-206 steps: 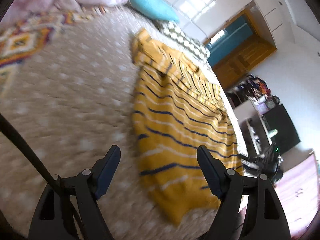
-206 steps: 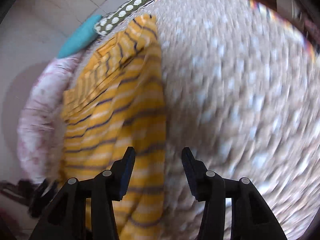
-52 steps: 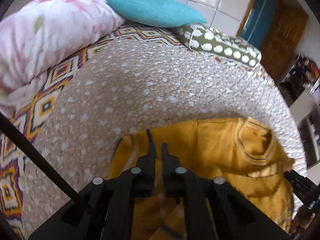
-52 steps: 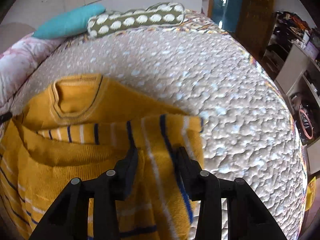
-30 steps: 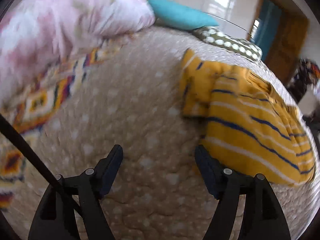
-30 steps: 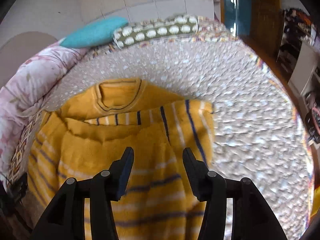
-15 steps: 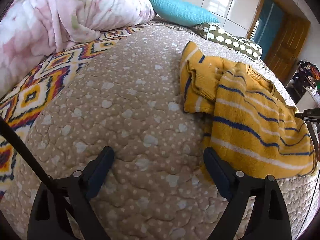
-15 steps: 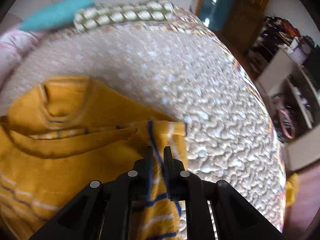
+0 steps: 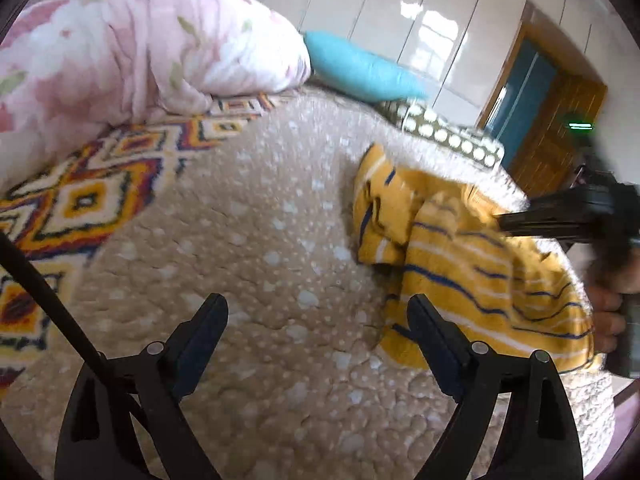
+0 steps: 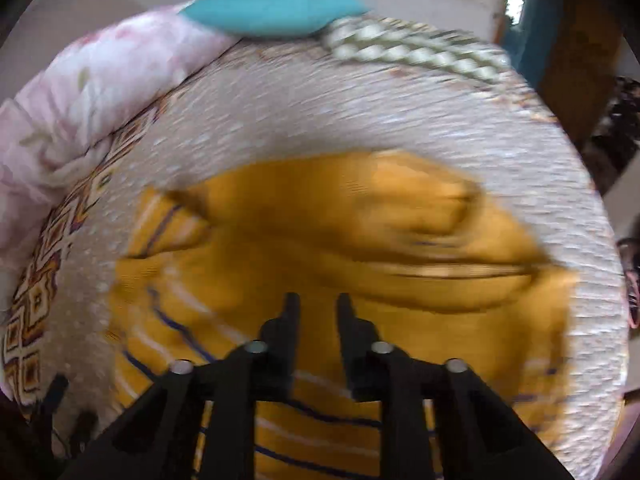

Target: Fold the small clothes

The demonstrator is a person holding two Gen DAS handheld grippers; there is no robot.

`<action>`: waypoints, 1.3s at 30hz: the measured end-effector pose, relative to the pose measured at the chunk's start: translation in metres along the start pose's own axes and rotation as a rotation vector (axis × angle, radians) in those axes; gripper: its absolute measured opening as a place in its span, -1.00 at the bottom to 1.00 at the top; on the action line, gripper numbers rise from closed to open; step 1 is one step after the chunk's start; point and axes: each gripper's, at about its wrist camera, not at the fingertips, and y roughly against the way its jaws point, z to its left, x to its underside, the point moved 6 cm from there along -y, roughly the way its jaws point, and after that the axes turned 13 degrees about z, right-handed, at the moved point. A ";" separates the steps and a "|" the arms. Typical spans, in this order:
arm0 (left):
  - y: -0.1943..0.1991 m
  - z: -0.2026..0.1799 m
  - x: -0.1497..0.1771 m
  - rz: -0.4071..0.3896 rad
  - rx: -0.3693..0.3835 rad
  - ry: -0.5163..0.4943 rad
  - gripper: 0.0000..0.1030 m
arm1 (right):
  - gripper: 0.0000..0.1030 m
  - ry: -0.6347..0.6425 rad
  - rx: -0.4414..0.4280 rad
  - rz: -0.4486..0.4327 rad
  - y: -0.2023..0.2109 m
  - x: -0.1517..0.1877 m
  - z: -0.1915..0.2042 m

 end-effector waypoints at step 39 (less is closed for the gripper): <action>-0.012 0.032 0.005 0.093 -0.213 0.066 0.80 | -0.43 0.026 -0.108 -0.114 0.006 0.110 0.028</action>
